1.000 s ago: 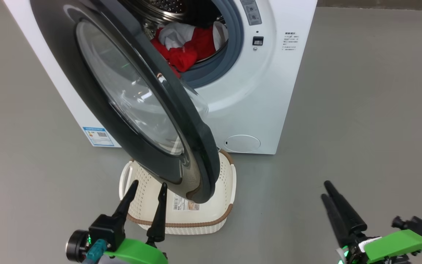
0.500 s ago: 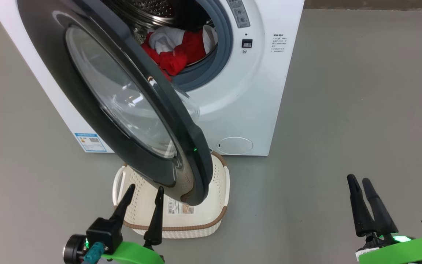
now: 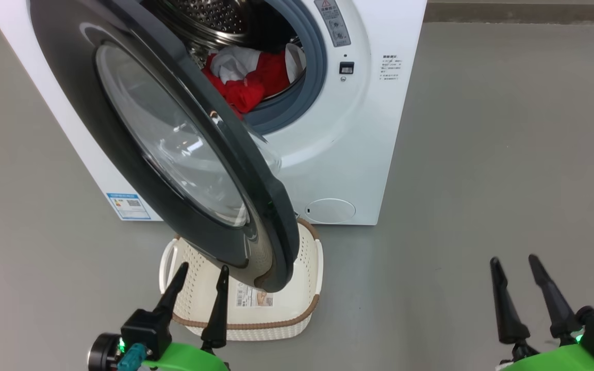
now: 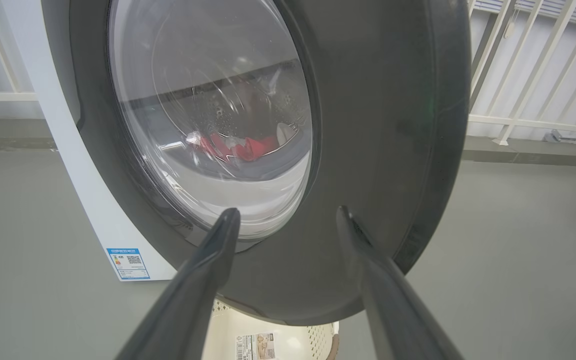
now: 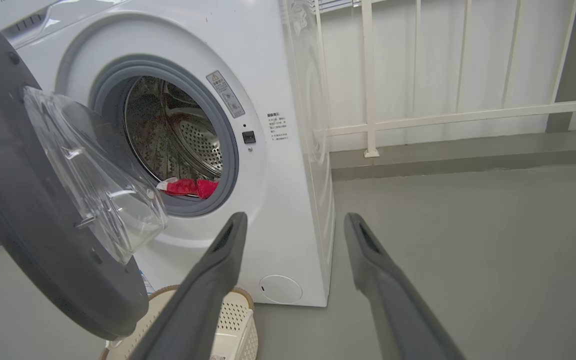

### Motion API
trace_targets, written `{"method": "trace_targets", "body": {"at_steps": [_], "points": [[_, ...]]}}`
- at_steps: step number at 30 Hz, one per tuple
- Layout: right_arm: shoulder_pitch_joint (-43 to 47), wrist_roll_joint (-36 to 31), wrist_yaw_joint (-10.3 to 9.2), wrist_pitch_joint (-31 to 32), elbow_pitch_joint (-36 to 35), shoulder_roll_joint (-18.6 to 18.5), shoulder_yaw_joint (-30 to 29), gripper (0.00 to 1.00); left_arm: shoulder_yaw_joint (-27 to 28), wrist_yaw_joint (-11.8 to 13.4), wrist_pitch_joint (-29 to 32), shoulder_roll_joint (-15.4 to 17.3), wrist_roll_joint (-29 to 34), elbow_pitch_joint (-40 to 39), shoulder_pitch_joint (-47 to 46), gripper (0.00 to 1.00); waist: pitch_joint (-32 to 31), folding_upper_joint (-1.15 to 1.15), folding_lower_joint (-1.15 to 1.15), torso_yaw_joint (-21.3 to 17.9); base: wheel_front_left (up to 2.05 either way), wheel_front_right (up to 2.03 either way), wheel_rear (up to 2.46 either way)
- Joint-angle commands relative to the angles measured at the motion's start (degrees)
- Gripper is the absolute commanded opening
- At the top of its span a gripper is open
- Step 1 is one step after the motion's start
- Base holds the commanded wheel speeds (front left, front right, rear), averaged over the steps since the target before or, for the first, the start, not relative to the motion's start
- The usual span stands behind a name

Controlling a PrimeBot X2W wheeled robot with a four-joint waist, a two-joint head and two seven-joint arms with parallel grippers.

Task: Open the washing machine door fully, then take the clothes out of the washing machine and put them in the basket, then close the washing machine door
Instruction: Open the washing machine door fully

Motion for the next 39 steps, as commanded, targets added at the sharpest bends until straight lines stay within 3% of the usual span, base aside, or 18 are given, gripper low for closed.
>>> {"method": "trace_targets", "body": {"at_steps": [1,9,30,31,32,39], "points": [[-0.2,-2.8,0.37,-0.3,-0.3,-0.4,1.2,1.00,1.9,-0.3,-0.7,0.6,0.3,-1.0,0.0,1.00,-0.2,0.00,0.00,0.0,0.00,0.00,0.00],[0.8,-8.8,0.37,-0.4,3.6,0.2,0.8,1.00,1.6,-0.2,-0.7,0.6,0.3,-0.8,0.5,1.00,-0.4,0.00,0.00,0.0,0.00,0.00,0.00],[0.6,-8.2,0.37,-0.4,5.3,0.3,0.9,1.00,1.7,0.1,-0.7,0.6,0.2,-0.8,0.3,1.00,0.2,0.00,0.00,0.0,0.00,0.00,0.00],[0.6,-8.2,0.37,-0.4,5.4,0.3,0.9,1.00,1.6,0.0,-0.7,0.6,0.2,-0.7,0.3,0.41,0.2,0.00,0.00,0.0,0.00,0.00,0.00],[0.6,-8.3,0.37,-0.4,5.5,0.3,1.0,1.00,1.6,0.0,-0.7,0.6,0.2,-0.6,0.3,0.00,0.2,0.00,0.00,0.1,0.00,0.00,0.00],[0.6,-8.1,0.37,-0.4,5.8,0.3,1.2,1.00,1.4,-0.2,-0.7,0.6,0.2,-0.1,0.2,0.00,0.1,0.00,0.00,0.1,0.00,0.00,0.00]]}}
